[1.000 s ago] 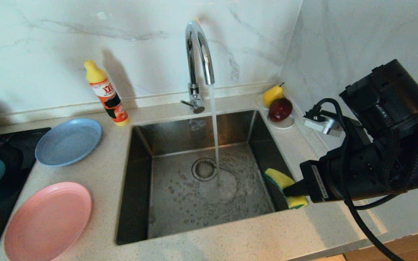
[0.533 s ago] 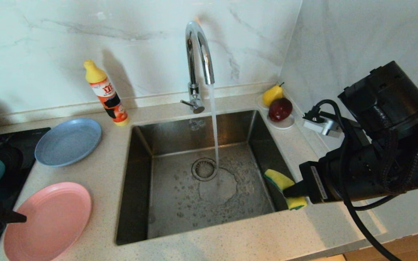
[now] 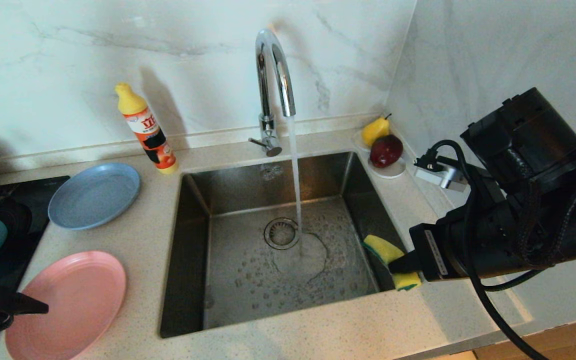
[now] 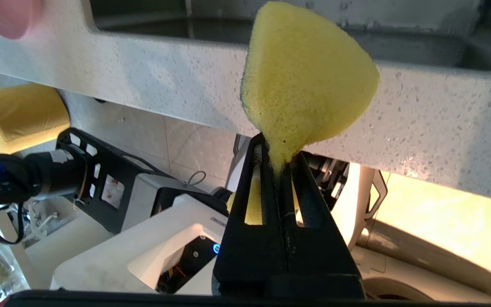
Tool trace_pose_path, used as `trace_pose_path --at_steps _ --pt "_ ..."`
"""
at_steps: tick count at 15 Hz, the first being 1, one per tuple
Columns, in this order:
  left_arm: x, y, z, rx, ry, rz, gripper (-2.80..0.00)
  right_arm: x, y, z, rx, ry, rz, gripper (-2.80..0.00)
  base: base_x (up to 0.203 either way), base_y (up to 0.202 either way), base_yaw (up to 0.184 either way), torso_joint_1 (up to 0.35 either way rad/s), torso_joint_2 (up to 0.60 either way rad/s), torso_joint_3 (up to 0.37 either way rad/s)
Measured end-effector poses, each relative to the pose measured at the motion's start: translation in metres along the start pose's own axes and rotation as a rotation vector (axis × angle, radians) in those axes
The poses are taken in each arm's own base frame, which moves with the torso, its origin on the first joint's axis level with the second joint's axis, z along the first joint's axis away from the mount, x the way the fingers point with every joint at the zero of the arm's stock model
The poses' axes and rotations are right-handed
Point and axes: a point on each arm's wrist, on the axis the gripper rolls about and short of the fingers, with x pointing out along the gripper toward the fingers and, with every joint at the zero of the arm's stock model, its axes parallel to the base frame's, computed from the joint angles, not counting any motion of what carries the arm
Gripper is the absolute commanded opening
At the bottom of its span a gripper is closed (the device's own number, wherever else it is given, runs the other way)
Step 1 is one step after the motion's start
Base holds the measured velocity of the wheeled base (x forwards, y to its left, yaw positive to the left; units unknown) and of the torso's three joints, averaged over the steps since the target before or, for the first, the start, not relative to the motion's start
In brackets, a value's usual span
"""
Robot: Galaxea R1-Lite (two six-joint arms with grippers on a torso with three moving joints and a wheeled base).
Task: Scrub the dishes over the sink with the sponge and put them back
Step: Wash the plate
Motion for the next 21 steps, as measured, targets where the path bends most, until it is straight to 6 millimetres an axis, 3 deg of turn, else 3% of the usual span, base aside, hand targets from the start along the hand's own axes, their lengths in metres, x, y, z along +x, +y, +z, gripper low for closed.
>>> trace_pose_path --at_steps 9,21 --pt "0.021 0.007 0.003 -0.075 -0.008 -0.069 0.00 0.001 -0.003 -0.005 0.003 0.013 -0.012 -2.80 0.000 0.000 0.000 0.000 0.00 0.000" --pt "0.022 0.007 0.011 -0.138 -0.038 -0.178 0.00 0.000 -0.007 -0.007 0.006 0.016 -0.024 -2.80 0.000 0.000 0.000 0.000 0.00 0.000"
